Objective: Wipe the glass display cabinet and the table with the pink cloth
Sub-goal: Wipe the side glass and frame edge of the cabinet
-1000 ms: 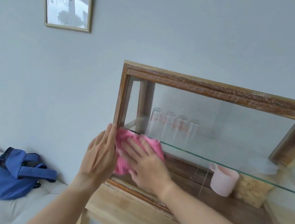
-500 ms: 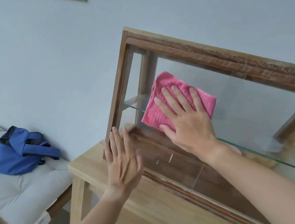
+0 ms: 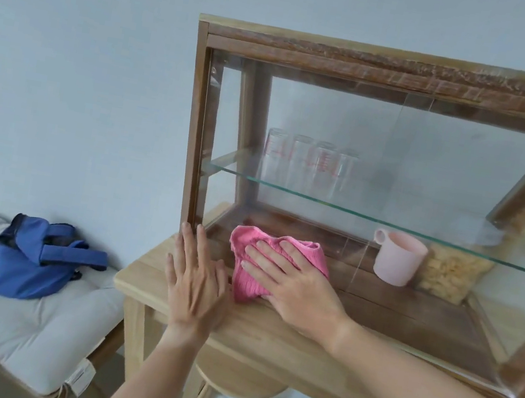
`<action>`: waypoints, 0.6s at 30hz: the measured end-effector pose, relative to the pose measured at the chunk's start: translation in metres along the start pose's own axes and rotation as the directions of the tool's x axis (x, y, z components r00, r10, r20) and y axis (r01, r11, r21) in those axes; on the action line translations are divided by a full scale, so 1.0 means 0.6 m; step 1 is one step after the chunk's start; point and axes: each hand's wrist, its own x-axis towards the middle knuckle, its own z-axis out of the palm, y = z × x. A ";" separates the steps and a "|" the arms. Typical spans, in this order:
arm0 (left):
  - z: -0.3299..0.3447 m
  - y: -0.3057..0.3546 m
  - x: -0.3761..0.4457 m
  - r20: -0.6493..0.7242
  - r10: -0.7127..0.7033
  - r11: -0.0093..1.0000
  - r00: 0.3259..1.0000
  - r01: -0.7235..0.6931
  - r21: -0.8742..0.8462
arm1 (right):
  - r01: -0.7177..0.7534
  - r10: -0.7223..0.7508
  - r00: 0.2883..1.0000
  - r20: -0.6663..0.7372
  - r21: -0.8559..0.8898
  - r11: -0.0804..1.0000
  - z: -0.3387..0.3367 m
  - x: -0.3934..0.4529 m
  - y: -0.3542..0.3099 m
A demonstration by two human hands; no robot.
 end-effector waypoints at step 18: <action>-0.009 0.002 -0.003 0.030 -0.046 0.997 0.998 0.048 -0.065 | -0.058 0.058 0.998 0.000 0.005 0.998 -0.054 0.024 0.110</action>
